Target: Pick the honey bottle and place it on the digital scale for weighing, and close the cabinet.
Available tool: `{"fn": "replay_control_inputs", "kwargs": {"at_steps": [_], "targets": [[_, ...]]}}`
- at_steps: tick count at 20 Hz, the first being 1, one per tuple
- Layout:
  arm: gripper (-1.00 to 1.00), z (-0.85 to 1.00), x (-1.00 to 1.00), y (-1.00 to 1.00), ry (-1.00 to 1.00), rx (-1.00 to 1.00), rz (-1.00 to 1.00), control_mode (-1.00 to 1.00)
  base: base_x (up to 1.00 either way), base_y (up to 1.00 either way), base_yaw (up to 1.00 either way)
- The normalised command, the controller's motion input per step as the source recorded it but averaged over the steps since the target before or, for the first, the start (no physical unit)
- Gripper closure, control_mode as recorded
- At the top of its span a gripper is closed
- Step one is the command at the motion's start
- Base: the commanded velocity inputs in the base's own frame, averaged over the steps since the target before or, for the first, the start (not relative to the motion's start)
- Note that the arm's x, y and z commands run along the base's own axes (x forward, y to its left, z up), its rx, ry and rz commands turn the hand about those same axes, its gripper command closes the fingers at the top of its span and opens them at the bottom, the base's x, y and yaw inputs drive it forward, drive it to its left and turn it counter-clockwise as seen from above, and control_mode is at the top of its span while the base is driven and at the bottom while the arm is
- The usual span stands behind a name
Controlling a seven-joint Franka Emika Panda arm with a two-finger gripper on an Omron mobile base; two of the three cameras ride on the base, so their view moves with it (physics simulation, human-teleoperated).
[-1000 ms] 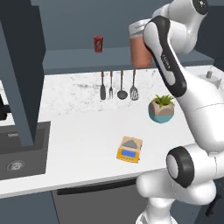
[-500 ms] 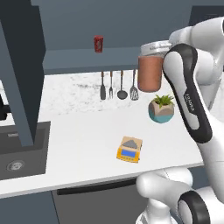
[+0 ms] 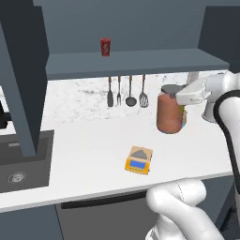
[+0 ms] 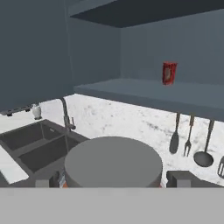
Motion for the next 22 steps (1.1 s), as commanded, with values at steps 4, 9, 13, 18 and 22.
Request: {"fn": "replay_control_inputs", "kwargs": {"at_steps": [4,9,13,18,22], "targets": [[1.0,-0.67,0.11,-0.2,-0.03,0.0,0.47,-1.0,0.0,0.0,0.0],[1.0,-0.49,0.31,-0.2,-0.15,0.04,0.46,-1.0,0.0,0.0,0.0],[1.0,-0.45,0.45,-0.19,-0.05,0.07,0.33,-1.0,0.0,0.0,0.0],[1.0,-0.51,0.52,-0.06,0.0,0.0,0.2,-1.0,0.0,0.0,0.0],[1.0,-0.39,0.44,0.02,0.03,-0.01,0.02,-1.0,0.0,0.0,0.0]]}}
